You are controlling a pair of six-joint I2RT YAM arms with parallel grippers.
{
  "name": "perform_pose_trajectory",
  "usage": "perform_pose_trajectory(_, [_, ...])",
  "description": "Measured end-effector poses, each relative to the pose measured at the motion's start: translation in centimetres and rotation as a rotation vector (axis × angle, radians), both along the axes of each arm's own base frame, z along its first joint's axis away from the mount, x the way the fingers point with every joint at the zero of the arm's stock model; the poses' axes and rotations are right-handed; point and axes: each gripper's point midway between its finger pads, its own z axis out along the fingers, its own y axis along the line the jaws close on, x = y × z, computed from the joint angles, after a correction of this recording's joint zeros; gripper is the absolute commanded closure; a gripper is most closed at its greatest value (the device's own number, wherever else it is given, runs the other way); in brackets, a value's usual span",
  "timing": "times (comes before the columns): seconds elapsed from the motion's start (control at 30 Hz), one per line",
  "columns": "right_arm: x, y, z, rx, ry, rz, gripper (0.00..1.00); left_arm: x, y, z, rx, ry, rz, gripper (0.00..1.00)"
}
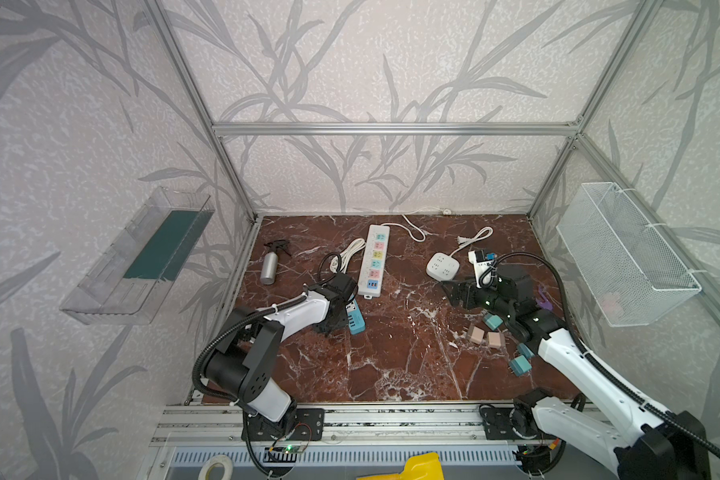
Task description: Insert the plug
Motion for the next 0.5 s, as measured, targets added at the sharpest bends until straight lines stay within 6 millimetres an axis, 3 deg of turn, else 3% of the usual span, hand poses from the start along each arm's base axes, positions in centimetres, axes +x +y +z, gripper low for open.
perform_pose_trajectory(0.13, [0.0,0.1,-0.2,0.005,0.008,0.003,0.19,-0.7,-1.0,2.1,0.004,-0.069,-0.075,0.82])
perform_pose_trajectory(0.23, [0.4,0.5,-0.9,0.001,0.045,0.016,0.5,0.2,-3.9,6.8,-0.081,-0.263,-0.196,0.87])
perform_pose_trajectory(0.3, [0.7,1.1,-1.5,-0.005,0.082,0.034,0.78,1.1,-5.8,10.7,-0.157,-0.433,-0.269,0.95])
perform_pose_trajectory(0.37, [0.8,1.8,-1.7,-0.011,0.114,0.055,0.94,2.0,-7.0,13.2,-0.206,-0.569,-0.327,1.0])
perform_pose_trajectory(0.4, [0.7,2.3,-1.5,-0.013,0.124,0.073,0.99,2.3,-7.6,14.0,-0.222,-0.624,-0.359,1.0])
perform_pose_trajectory(0.5, [0.1,4.0,-0.4,-0.011,0.137,0.136,0.99,3.1,-10.0,14.2,-0.258,-0.722,-0.476,1.0])
